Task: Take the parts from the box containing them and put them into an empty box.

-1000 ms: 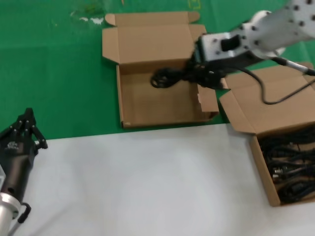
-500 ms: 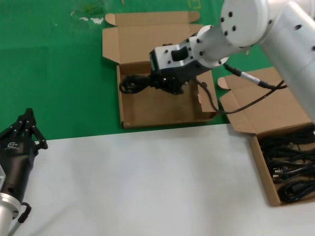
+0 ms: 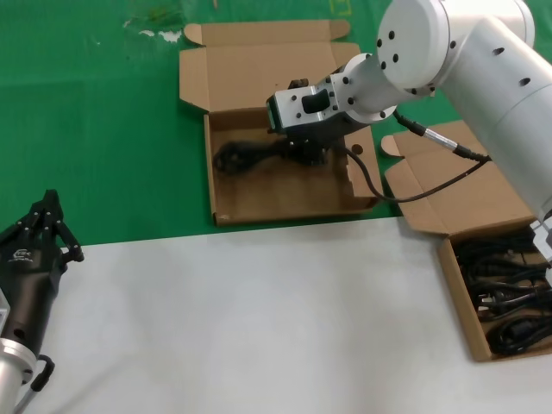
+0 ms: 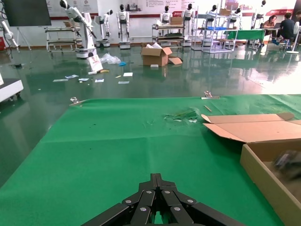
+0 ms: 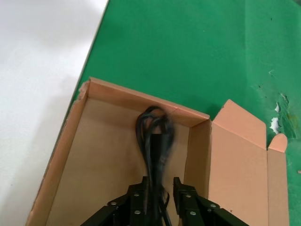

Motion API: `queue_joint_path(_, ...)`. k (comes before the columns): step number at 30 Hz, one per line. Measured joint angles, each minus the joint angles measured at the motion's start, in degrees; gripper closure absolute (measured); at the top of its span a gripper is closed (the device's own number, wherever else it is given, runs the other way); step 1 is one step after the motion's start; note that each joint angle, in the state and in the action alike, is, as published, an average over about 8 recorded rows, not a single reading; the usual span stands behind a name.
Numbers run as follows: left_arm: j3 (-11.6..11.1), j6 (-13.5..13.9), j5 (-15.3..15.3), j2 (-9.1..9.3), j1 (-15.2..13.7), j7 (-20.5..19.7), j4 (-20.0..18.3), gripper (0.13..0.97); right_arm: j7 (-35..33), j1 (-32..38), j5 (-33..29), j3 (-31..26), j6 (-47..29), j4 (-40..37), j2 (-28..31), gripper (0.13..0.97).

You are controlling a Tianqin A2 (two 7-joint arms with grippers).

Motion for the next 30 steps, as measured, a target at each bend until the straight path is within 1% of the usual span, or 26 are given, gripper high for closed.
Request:
queue_joint_path(3,0.0,0.0,0.0,0.00,0.0,0.0,0.0,0.957,-1.1,0.2,0.7,0.3,1.0,-1.5,-0.4,0.863)
queue_joint_path(7,0.0,0.0,0.0,0.00,0.0,0.0,0.0,0.957,-2.3,0.3,1.6,0.6,1.8,-2.7,-0.7,0.815)
queue_joint_path(11,0.0,0.0,0.0,0.00,0.0,0.0,0.0,0.957,-2.1,-0.1,2.2,0.9,1.6,-1.4,0.1,0.768)
queue_joint_path(12,0.0,0.0,0.0,0.00,0.0,0.0,0.0,0.957,-1.8,-0.3,2.3,1.0,1.3,-0.4,0.5,0.768)
queue_joint_path(20,0.0,0.0,0.0,0.00,0.0,0.0,0.0,0.957,2.2,-3.1,4.8,3.3,-0.9,11.0,4.9,0.605)
queue_joint_path(21,0.0,0.0,0.0,0.00,0.0,0.0,0.0,0.957,2.5,-3.4,5.0,3.6,-1.0,11.9,5.3,0.605)
queue_joint_path(24,0.0,0.0,0.0,0.00,0.0,0.0,0.0,0.957,2.9,-3.8,5.3,3.9,-1.2,13.1,5.7,0.527)
queue_joint_path(29,0.0,0.0,0.0,0.00,0.0,0.0,0.0,0.928,3.0,-4.7,5.9,4.4,-0.5,13.8,5.8,0.397)
queue_joint_path(30,0.0,0.0,0.0,0.00,0.0,0.0,0.0,0.922,3.0,-5.1,6.2,4.6,-0.2,14.1,5.8,0.397)
